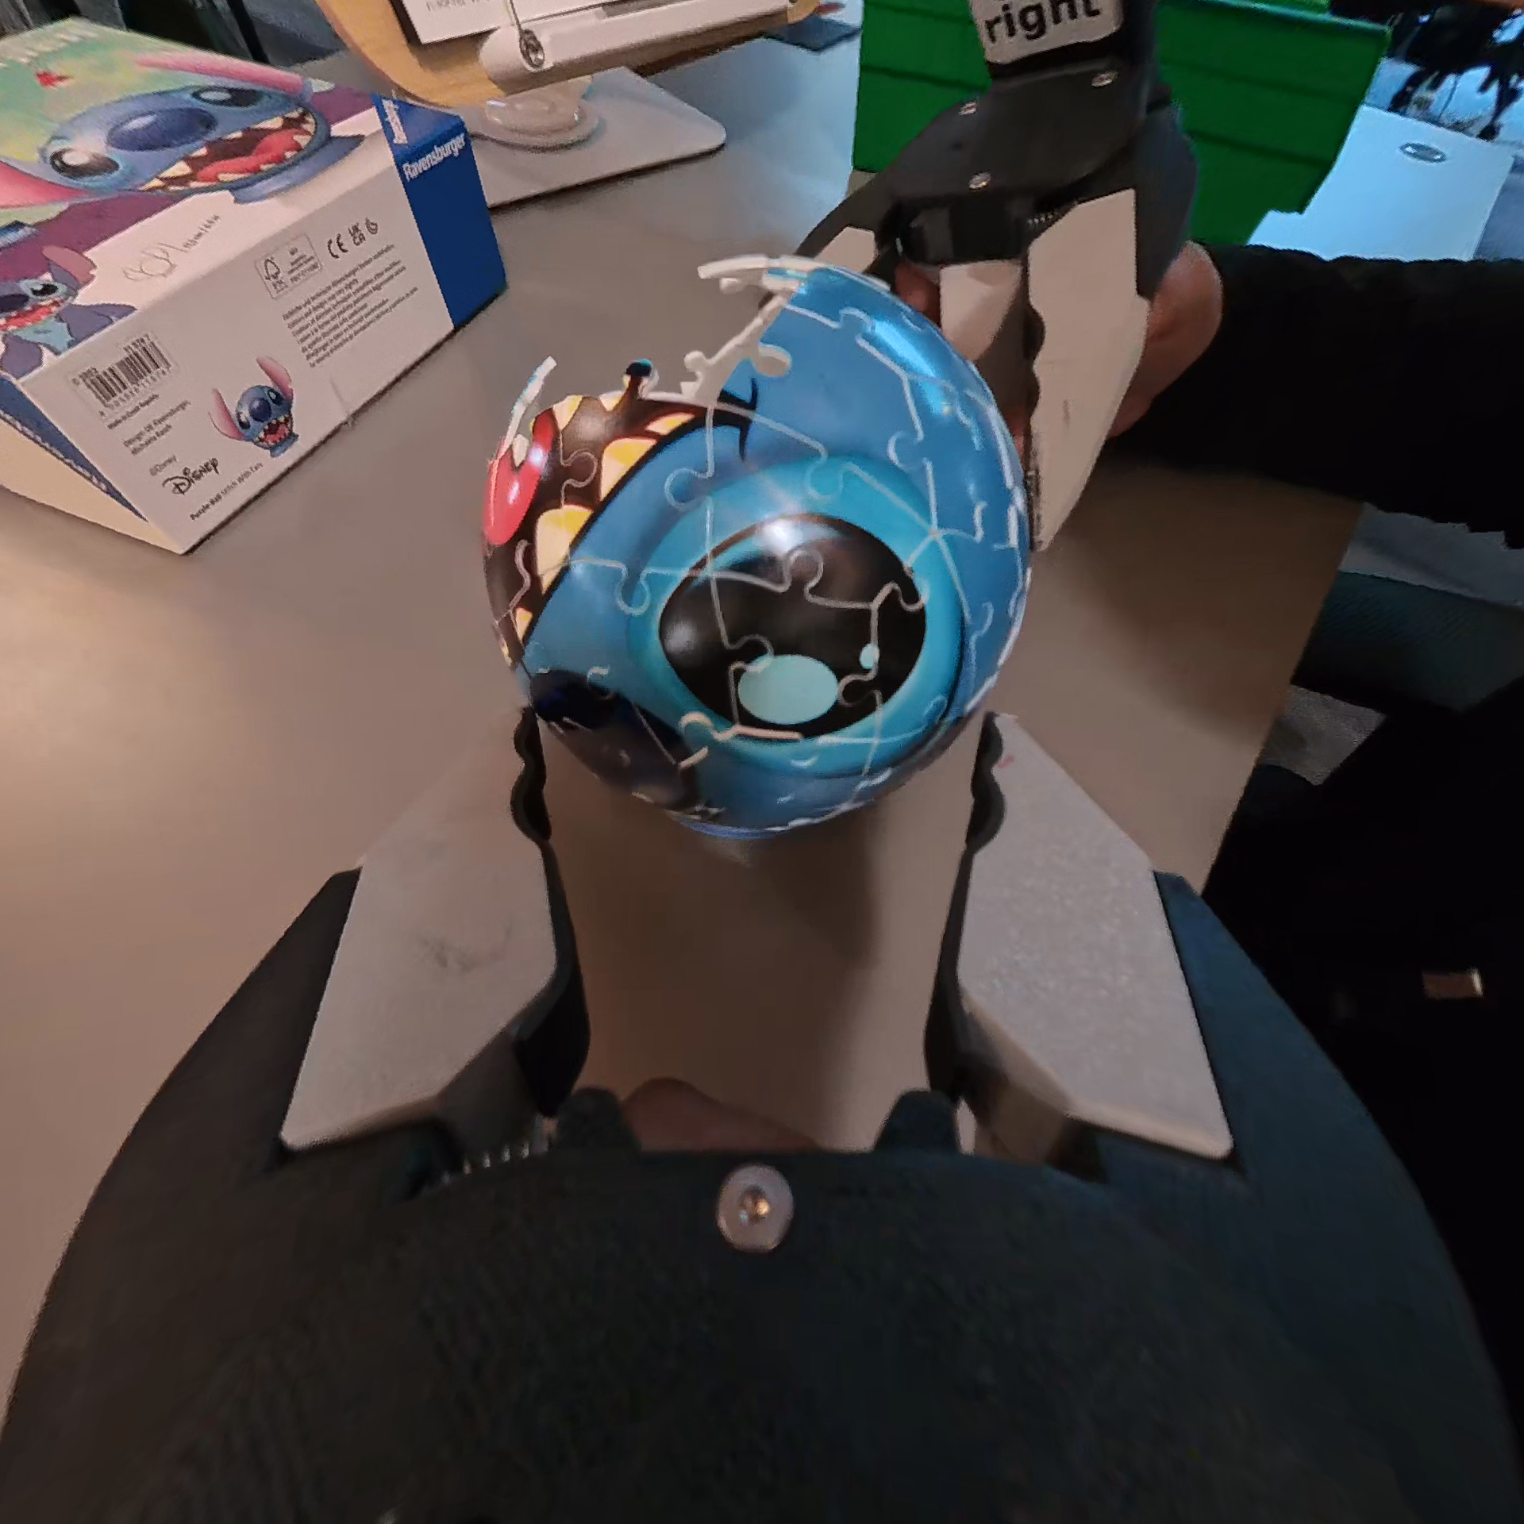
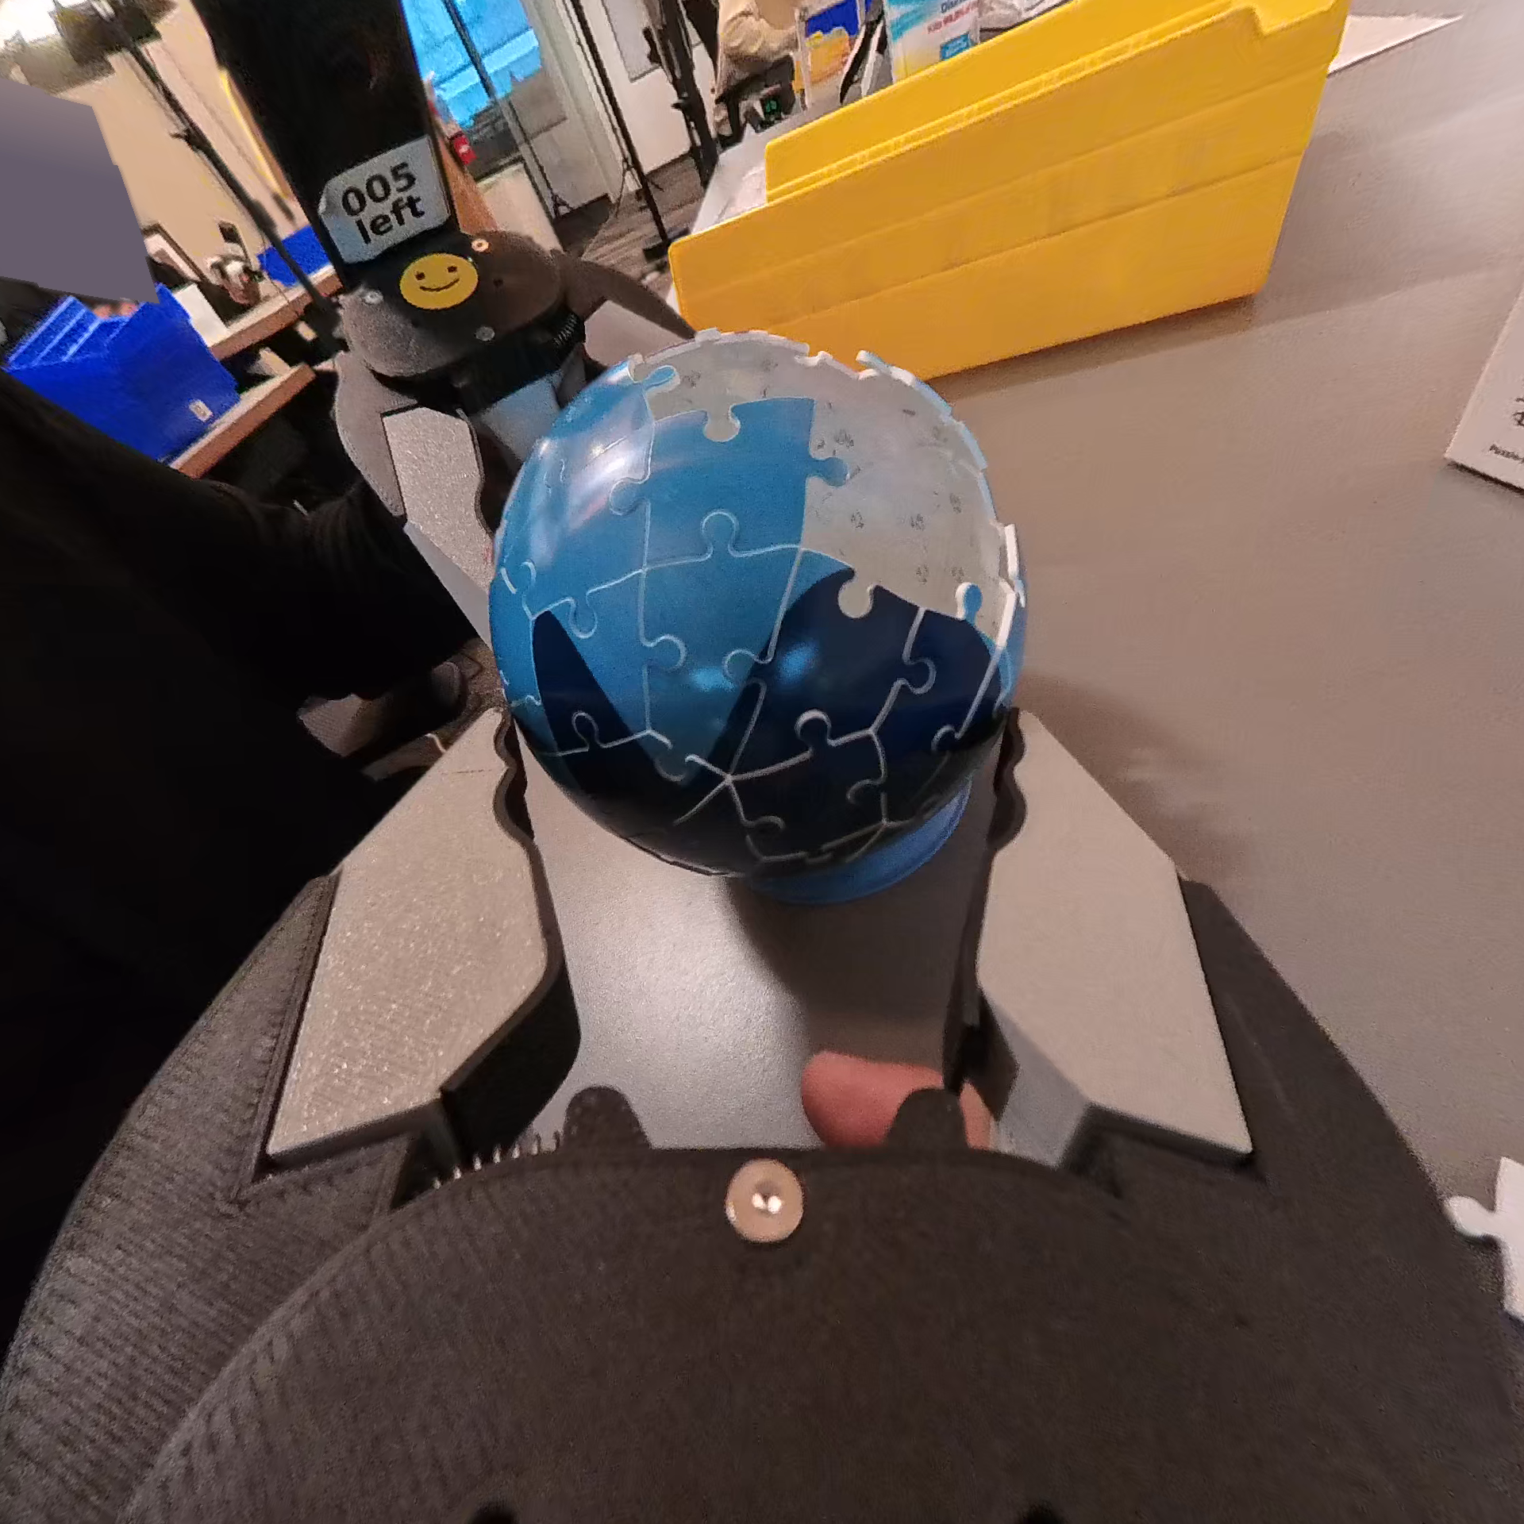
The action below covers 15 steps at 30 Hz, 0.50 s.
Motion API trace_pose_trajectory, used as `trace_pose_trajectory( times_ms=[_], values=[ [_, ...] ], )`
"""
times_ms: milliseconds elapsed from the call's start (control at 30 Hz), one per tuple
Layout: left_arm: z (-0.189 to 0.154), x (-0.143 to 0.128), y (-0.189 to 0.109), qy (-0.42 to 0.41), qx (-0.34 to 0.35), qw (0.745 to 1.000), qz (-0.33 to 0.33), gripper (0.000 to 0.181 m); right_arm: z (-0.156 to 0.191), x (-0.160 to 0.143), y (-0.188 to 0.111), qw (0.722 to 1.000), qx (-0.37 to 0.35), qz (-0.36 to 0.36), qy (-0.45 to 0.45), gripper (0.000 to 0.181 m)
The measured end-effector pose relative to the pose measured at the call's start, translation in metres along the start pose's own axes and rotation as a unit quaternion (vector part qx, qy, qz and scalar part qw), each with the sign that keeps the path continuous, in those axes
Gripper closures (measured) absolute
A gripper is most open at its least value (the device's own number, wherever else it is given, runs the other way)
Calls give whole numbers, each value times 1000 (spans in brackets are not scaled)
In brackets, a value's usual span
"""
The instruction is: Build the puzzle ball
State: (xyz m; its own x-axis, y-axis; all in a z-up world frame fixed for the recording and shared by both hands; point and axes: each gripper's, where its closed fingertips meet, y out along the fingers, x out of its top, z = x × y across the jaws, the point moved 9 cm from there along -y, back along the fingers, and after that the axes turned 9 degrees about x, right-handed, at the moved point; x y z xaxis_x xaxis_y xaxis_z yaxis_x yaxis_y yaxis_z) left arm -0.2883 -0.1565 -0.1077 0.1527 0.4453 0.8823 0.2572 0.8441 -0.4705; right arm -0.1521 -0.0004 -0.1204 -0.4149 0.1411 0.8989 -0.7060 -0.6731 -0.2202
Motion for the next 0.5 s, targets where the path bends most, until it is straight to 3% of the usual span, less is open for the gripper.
trace_pose_trajectory(
  times_ms=[233, 500],
  values=[
    [15, -17, 6, 35, -12, 999, -22, 72, 9, 1, -5, 993, -68, 19, -98, 63],
    [16, -13, 16, 179, -32, 981, -62, 74, 28, -4, 12, 942, -172, 84, -277, 64]
  ],
)
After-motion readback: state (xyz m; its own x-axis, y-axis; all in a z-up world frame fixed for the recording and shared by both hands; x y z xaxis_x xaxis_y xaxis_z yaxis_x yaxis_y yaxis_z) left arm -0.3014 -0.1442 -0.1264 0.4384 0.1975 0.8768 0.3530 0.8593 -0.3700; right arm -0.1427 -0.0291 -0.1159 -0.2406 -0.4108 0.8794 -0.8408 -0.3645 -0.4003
